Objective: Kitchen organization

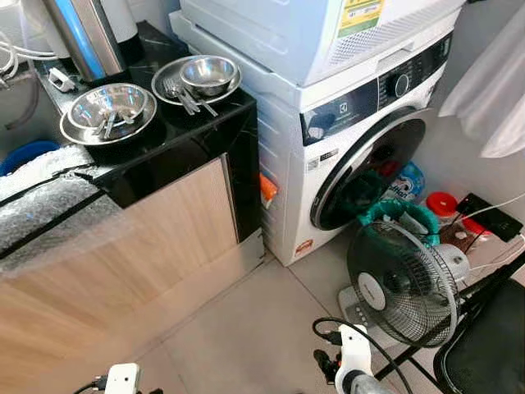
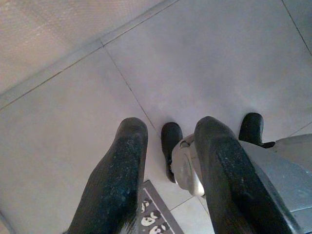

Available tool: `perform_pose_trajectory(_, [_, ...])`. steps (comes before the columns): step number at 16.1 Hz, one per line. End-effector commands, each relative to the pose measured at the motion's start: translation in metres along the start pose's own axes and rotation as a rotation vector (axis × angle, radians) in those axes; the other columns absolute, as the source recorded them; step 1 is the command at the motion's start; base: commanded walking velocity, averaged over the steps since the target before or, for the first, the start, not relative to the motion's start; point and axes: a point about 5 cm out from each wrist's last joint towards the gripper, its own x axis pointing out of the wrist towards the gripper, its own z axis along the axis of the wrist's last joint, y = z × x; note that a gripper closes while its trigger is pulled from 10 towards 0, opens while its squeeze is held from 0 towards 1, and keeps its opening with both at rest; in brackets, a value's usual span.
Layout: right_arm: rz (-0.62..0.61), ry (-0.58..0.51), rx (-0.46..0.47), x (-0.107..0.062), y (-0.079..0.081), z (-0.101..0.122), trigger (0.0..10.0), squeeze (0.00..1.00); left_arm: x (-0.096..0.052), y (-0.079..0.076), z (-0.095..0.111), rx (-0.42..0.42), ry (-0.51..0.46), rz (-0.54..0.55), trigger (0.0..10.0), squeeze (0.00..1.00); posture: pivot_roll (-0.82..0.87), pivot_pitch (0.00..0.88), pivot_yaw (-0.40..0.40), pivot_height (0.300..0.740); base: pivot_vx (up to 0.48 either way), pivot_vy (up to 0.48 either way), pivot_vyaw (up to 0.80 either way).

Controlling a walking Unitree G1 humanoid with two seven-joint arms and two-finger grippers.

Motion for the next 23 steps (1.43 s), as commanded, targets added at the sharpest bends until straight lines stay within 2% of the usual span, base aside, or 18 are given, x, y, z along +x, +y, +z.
perform_pose_trajectory(1, [-0.001,0.018,0.015,-0.0013,0.0010,-0.0074,10.0,0.00,-0.0045,0.0047,-0.0098,0.011,0.039,0.013,10.0,0.00,-0.01,0.119,0.069,0.740,0.000,0.000,0.00])
perform_pose_trajectory(15, [-0.002,0.023,0.016,-0.0015,0.0006,-0.0084,10.0,0.00,-0.0047,0.0045,-0.0109,0.019,0.048,0.010,10.0,0.00,-0.01,0.118,0.067,0.740,0.000,0.000,0.00])
perform_pose_trajectory(23, [0.002,0.028,0.017,-0.0012,0.0010,-0.0080,10.0,0.00,-0.0043,0.0044,-0.0101,0.015,0.047,0.010,10.0,0.00,-0.01,0.121,0.068,0.740,0.000,0.000,-0.71])
